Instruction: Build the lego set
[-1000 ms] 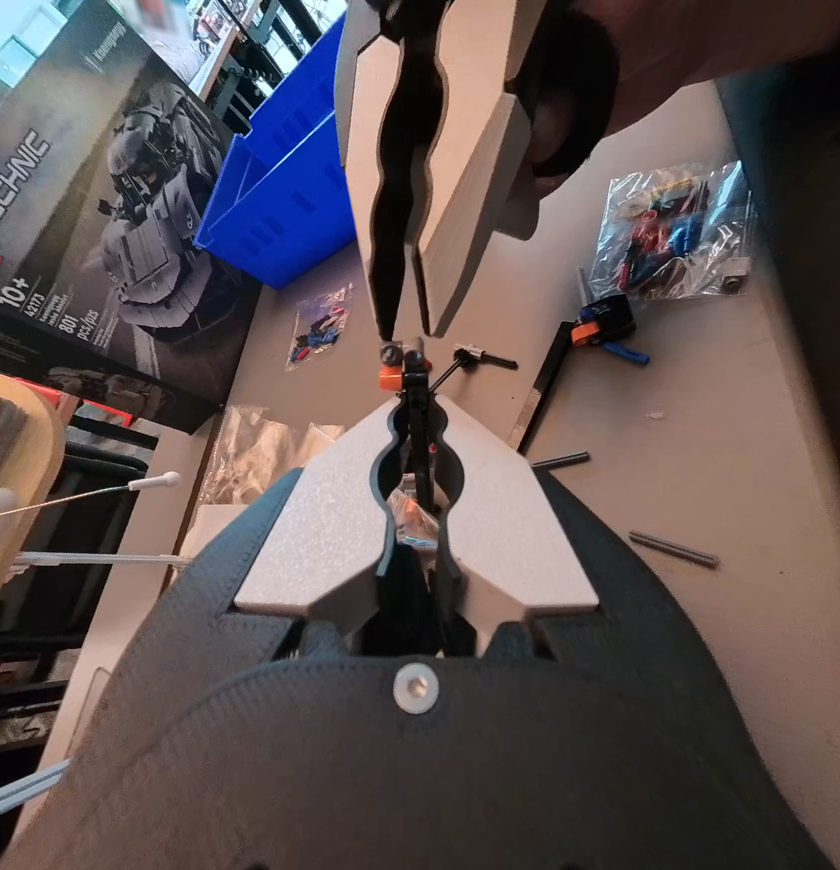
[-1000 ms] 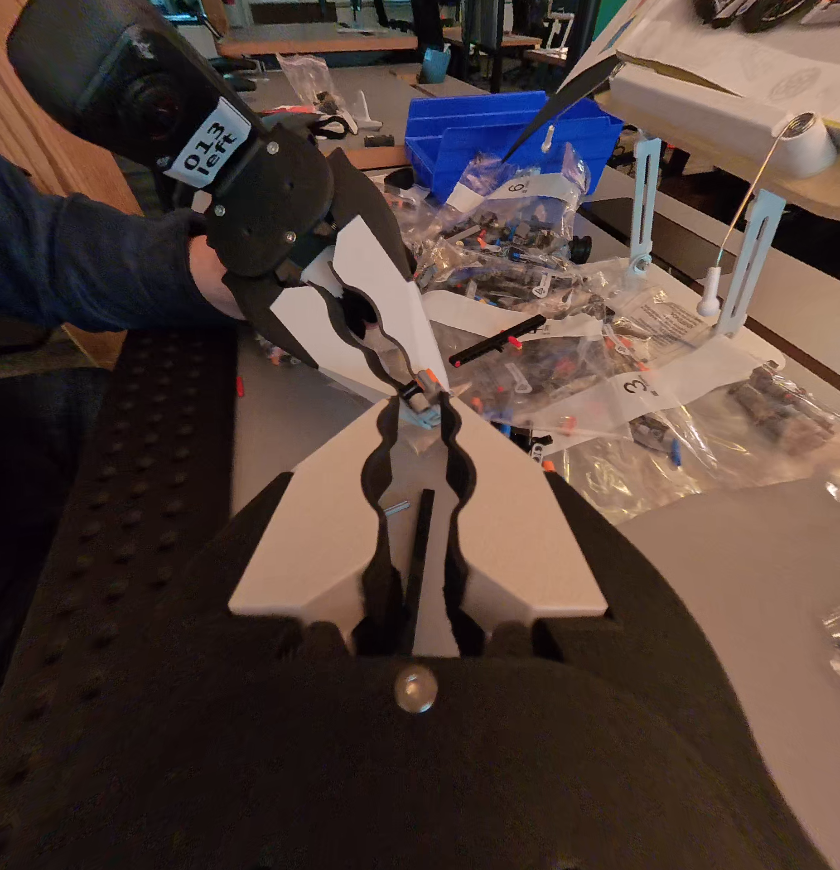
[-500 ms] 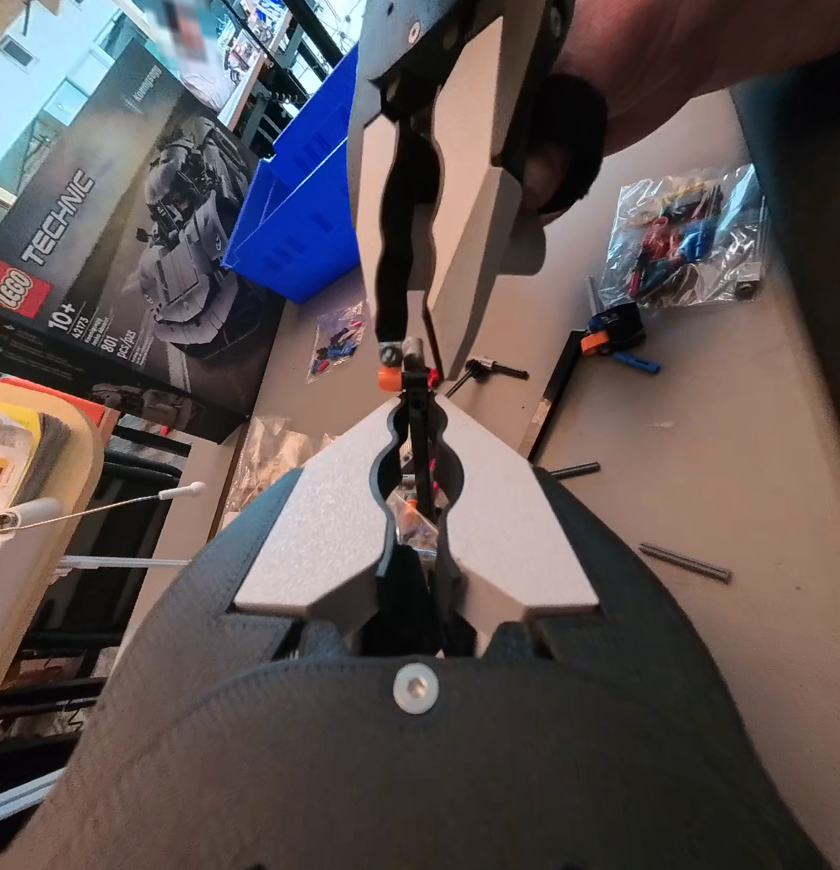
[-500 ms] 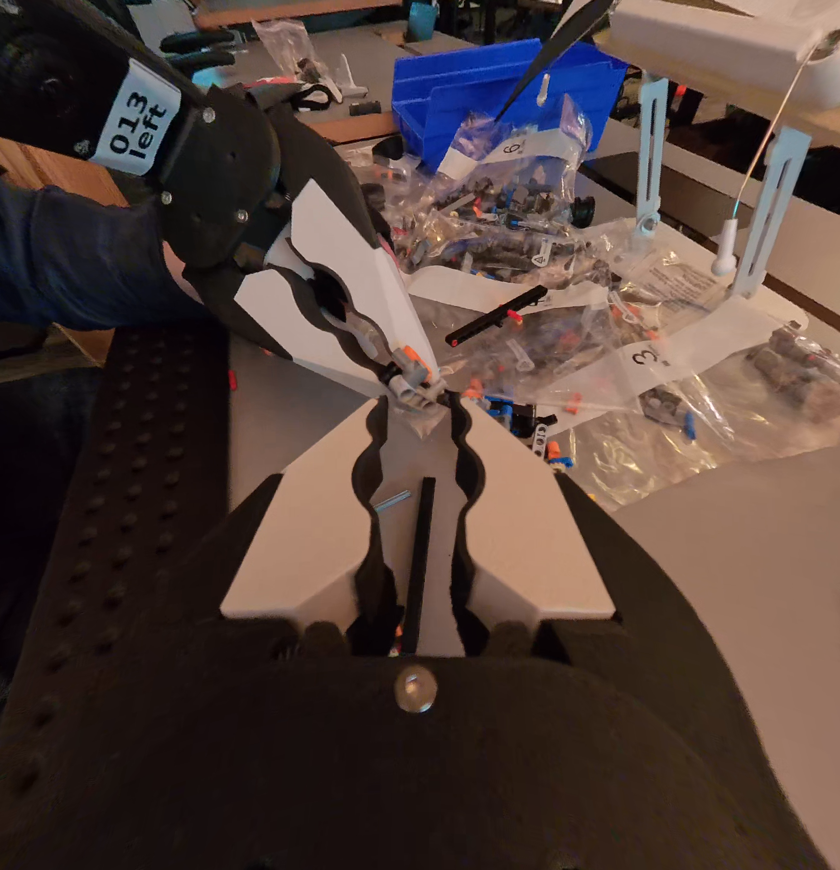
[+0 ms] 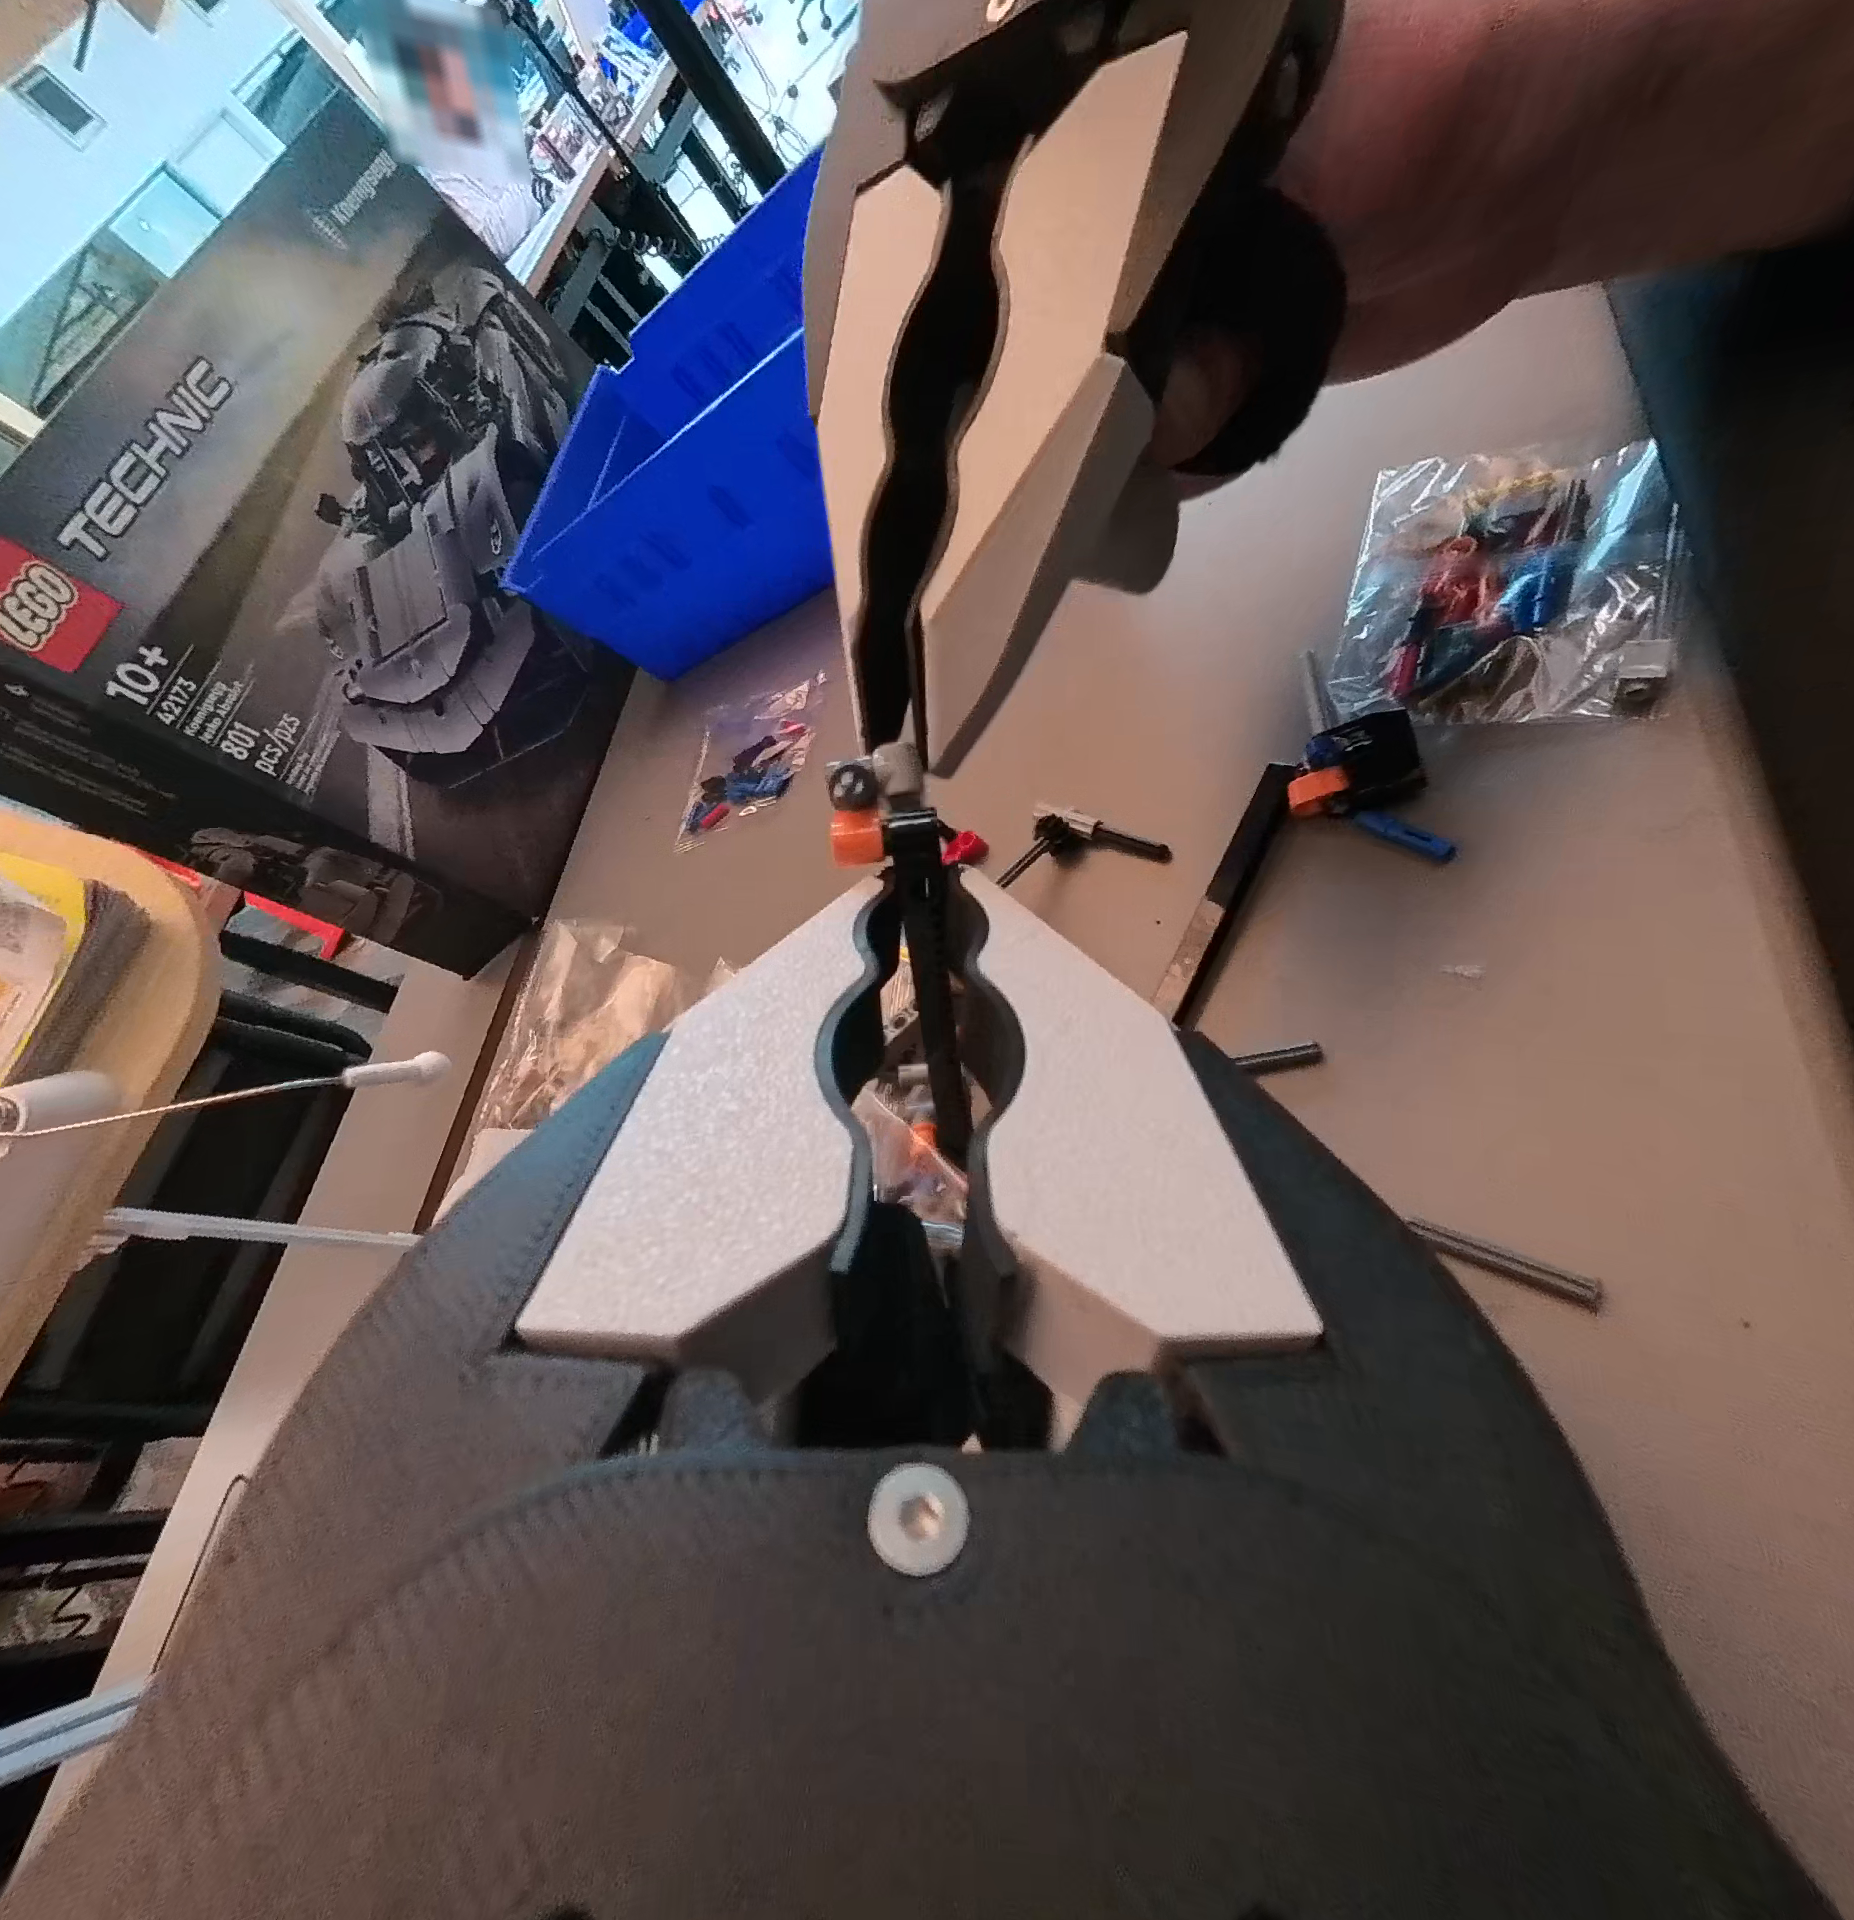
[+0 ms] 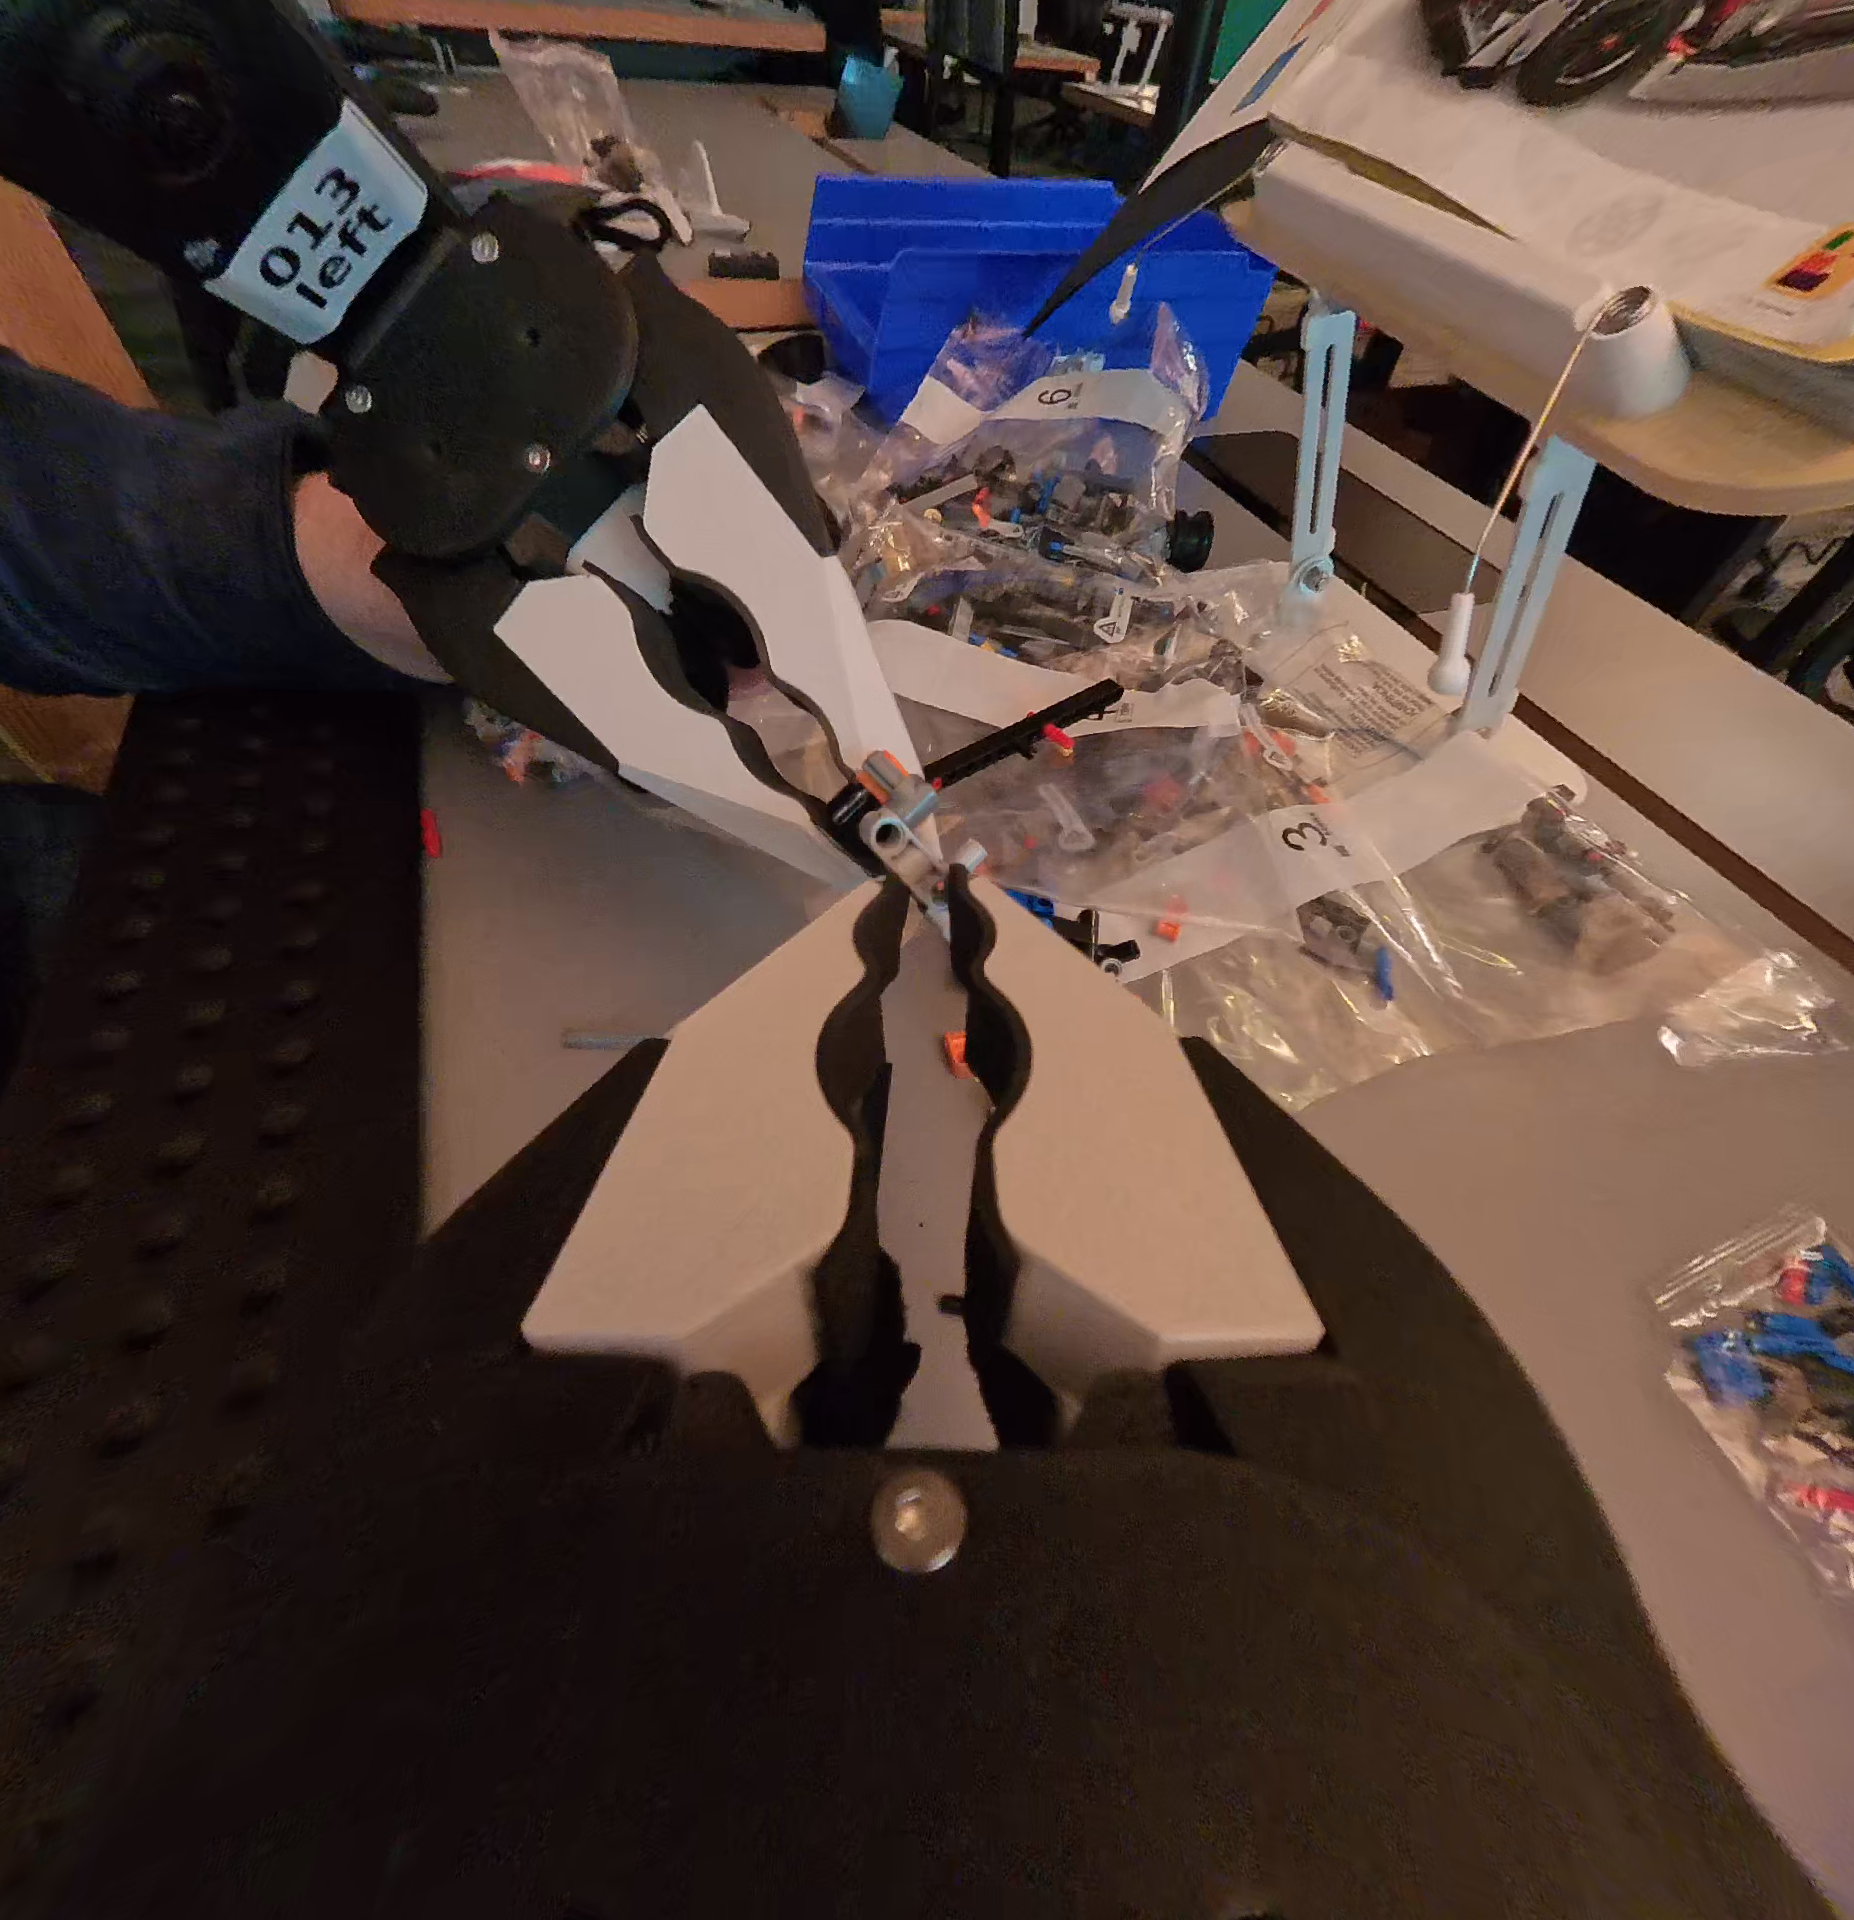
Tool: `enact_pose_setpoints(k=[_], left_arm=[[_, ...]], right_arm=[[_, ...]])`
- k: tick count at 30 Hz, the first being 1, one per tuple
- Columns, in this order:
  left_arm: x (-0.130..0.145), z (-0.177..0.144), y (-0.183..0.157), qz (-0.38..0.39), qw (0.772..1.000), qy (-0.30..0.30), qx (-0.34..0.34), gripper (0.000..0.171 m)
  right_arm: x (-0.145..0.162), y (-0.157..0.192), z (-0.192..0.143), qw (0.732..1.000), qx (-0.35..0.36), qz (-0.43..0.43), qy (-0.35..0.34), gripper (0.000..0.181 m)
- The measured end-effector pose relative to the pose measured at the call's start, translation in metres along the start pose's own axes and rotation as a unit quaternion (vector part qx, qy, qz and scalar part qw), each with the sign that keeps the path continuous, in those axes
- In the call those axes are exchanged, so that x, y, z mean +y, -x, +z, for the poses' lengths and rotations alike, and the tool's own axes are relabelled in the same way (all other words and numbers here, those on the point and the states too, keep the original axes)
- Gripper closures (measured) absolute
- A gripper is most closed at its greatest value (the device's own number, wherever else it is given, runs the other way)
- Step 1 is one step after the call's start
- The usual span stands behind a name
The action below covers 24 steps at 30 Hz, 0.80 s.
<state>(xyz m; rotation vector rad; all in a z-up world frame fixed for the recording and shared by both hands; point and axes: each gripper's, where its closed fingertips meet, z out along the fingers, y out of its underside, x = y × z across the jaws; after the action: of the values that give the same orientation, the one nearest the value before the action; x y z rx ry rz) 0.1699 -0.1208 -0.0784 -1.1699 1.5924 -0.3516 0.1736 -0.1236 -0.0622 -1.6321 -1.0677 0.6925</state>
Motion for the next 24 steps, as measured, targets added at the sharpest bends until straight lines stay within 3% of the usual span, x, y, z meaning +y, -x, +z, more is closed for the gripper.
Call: enact_pose_setpoints(k=[11,14,21,24], left_arm=[[0.0,-0.001,0.0,-0.01,1.0,-0.005,0.005,0.165],[0.006,0.002,-0.002,-0.011,1.0,0.011,0.013,0.165],[0.001,0.0,-0.004,-0.011,1.0,-0.004,0.018,0.165],[-0.003,-0.002,-0.004,-0.008,1.0,-0.014,0.018,0.165]], right_arm=[[-0.003,0.0,-0.002,1.0,0.008,-0.015,-0.006,0.177],[-0.014,0.002,-0.009,0.999,0.012,-0.034,-0.038,0.181],[-0.008,0.0,-0.006,1.0,-0.001,-0.004,-0.031,0.181],[0.002,0.002,0.001,0.997,-0.046,0.062,-0.017,0.156]])
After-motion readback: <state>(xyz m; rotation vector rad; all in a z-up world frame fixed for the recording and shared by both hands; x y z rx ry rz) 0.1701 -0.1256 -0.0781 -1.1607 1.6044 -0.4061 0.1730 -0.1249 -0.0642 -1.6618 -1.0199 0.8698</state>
